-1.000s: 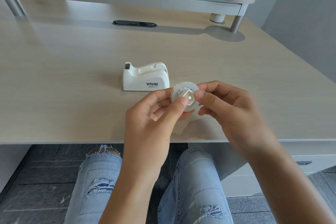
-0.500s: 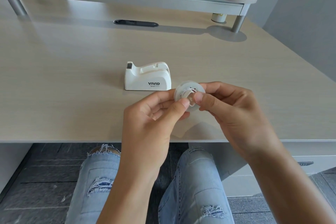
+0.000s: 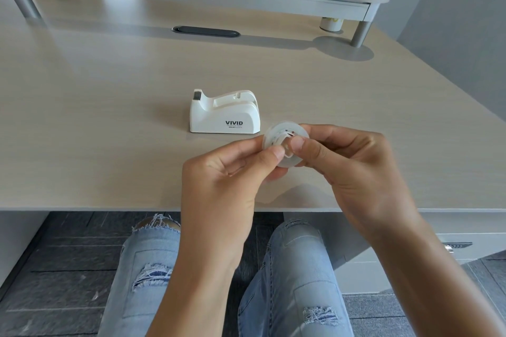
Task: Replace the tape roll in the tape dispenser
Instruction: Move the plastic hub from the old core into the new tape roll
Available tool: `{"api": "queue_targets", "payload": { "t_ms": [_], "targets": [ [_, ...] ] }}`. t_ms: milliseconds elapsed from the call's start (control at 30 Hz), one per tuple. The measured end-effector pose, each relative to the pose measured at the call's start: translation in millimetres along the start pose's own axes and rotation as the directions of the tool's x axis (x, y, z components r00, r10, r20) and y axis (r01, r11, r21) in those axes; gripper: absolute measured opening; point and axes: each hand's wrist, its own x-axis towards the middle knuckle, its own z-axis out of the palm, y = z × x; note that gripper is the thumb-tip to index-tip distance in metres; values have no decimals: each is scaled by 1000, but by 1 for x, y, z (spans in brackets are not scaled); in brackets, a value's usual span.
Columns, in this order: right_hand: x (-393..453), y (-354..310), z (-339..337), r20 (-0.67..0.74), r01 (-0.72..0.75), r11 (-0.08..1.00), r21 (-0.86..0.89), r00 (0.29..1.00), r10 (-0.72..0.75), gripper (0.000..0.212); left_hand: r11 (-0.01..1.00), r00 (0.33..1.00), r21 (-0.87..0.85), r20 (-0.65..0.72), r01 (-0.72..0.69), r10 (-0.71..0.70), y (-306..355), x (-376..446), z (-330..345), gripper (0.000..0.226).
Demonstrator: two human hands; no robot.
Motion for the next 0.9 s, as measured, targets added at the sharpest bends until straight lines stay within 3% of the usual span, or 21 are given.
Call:
{"api": "queue_targets", "payload": {
  "t_ms": [333,633,900],
  "targets": [
    [3,2,2,11,-15,999,32,1000,15,25,1000,1000,-2,6,-1,1,3,0,-1,14],
    [8,2,-5,159,-174,965,198,977,144,18,985,989,-122,99,122,-110,3,4,-7,18],
    [7,2,-6,181,-203,946,252,970,160,20,969,979,-181,142,170,-146,1,4,-8,13]
  ]
}}
